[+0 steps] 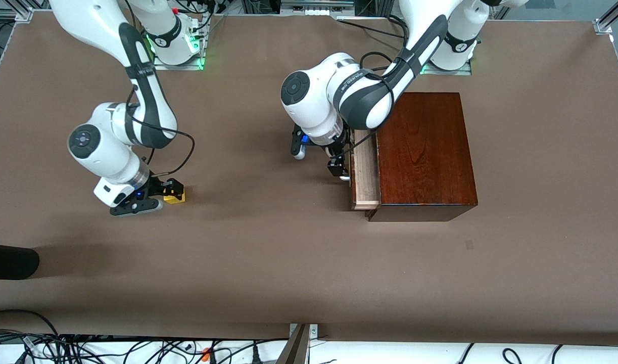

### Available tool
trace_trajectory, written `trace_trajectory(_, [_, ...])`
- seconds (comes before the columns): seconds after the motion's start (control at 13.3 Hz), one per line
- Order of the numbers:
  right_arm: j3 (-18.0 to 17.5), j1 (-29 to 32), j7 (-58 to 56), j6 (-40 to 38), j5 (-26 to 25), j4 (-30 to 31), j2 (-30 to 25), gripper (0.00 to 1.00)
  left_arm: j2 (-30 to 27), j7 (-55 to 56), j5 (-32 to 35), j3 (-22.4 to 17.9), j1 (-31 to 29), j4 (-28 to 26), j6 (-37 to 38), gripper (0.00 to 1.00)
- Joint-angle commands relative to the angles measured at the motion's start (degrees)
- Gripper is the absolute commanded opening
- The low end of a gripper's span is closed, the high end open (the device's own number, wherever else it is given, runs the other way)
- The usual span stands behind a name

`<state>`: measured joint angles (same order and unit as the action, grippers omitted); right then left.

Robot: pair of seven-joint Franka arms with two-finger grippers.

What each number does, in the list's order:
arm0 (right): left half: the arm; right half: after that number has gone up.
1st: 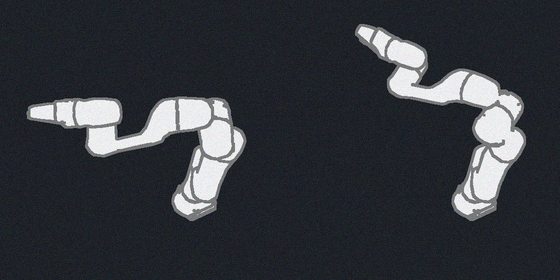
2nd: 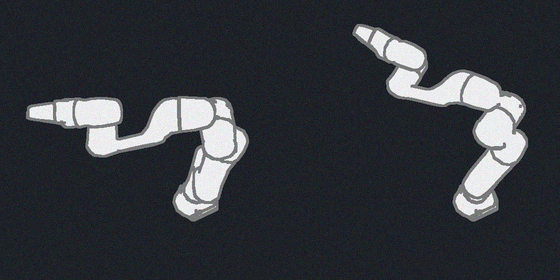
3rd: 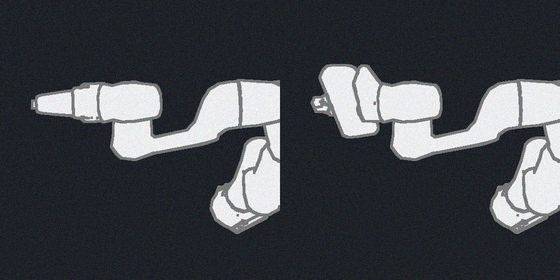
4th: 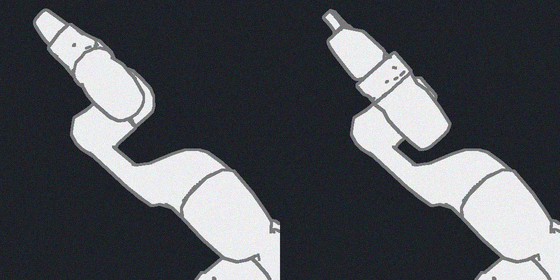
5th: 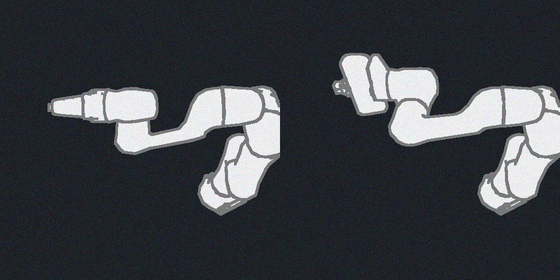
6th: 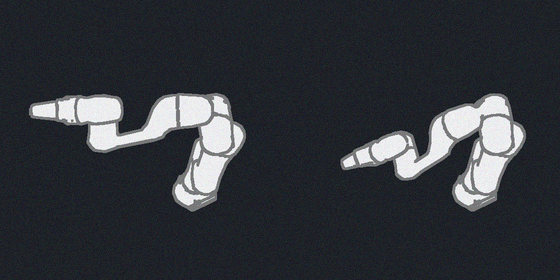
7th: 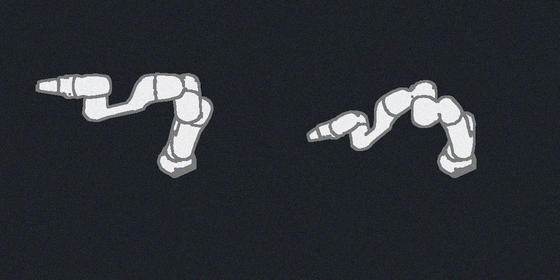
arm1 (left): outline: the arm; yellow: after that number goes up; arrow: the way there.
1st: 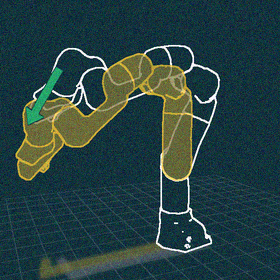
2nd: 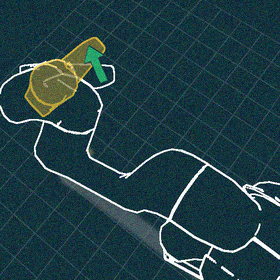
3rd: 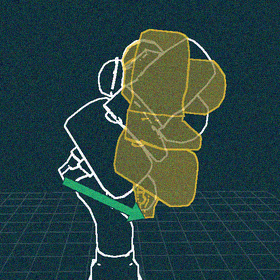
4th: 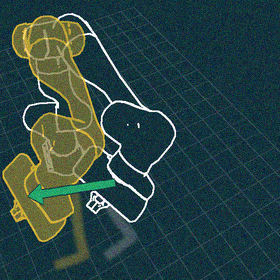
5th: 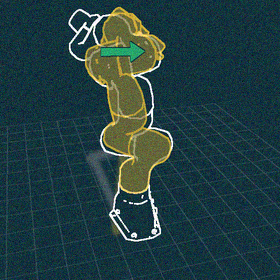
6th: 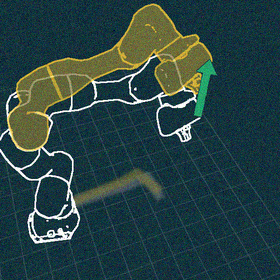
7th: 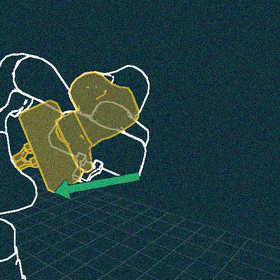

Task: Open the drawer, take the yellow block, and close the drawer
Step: 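Set the yellow cube on the table with the right gripper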

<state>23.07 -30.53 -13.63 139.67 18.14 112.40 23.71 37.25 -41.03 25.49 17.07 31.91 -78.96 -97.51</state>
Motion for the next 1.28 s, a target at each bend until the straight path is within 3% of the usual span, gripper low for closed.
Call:
trace_trajectory(0.0, [0.7, 0.4, 2.7, -9.1, 1.1, -6.2, -1.7, 1.00, -1.3, -0.8, 1.9, -0.4, -1.7, -1.9, 1.1, 1.00])
trace_trajectory(0.23, [2.4, 0.3, 4.6, -20.0, 1.0, -12.7, -4.2, 1.00, -1.9, -0.8, 1.9, -0.3, -3.9, -3.0, 1.3, 1.00])
trace_trajectory(0.68, [4.0, 0.0, 8.5, -32.7, -2.0, -17.6, -11.7, 1.00, -3.8, -0.9, 2.0, -0.3, -6.2, -6.0, 3.1, 1.00])
trace_trajectory(1.05, [3.0, -0.5, 13.3, -38.9, -7.2, -17.8, -18.5, 1.00, -4.1, -1.2, 1.9, -0.3, -6.5, -5.6, 3.8, 1.00])
trace_trajectory(1.2, [-1.2, 3.1, 13.4, -43.8, -9.2, -20.3, -20.9, 1.00, -3.9, 0.0, 1.8, -0.1, -5.5, -4.8, 2.9, 1.00])
